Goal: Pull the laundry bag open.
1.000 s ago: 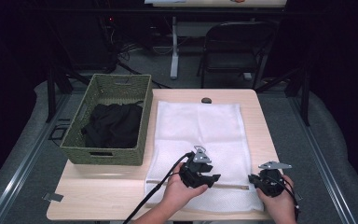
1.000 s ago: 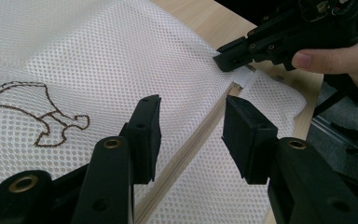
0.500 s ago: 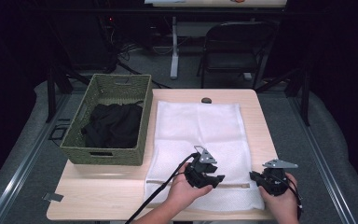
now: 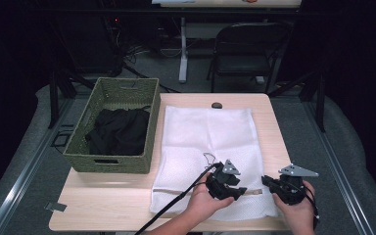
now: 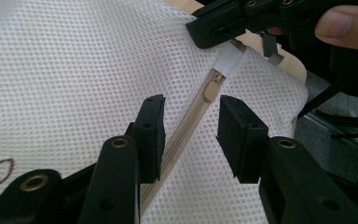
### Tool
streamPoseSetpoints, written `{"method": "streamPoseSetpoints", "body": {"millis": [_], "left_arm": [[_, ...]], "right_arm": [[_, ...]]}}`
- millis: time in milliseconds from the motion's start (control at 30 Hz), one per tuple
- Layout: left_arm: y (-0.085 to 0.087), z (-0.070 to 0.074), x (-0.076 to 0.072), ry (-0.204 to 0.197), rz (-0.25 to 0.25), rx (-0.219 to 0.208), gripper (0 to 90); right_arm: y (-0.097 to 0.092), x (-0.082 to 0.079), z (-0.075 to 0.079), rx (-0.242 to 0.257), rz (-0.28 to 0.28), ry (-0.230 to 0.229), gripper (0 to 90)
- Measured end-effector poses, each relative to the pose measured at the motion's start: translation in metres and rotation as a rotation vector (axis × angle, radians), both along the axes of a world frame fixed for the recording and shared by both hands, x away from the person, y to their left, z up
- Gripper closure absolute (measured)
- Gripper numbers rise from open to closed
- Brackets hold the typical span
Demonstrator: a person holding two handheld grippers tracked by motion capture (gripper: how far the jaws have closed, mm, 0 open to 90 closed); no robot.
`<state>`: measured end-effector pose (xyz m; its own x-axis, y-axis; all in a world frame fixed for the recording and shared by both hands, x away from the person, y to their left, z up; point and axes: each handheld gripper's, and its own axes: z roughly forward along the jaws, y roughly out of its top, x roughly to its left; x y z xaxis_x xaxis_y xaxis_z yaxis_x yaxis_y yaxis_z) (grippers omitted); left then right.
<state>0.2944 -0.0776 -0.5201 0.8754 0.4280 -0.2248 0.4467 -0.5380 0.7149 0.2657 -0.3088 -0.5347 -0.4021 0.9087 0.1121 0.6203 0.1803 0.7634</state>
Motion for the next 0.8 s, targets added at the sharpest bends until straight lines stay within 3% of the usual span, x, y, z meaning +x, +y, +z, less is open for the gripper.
{"method": "streamPoseSetpoints", "body": {"millis": [333,800], "left_arm": [[-0.013,-0.01,-0.003,0.011,-0.015,-0.021,67.5],[-0.028,-0.024,-0.004,0.044,-0.043,-0.007,71.3]], "right_arm": [[0.001,-0.001,0.005,0.014,0.002,-0.019,87.3],[0.004,-0.004,0.01,0.026,0.011,-0.049,87.3]]}}
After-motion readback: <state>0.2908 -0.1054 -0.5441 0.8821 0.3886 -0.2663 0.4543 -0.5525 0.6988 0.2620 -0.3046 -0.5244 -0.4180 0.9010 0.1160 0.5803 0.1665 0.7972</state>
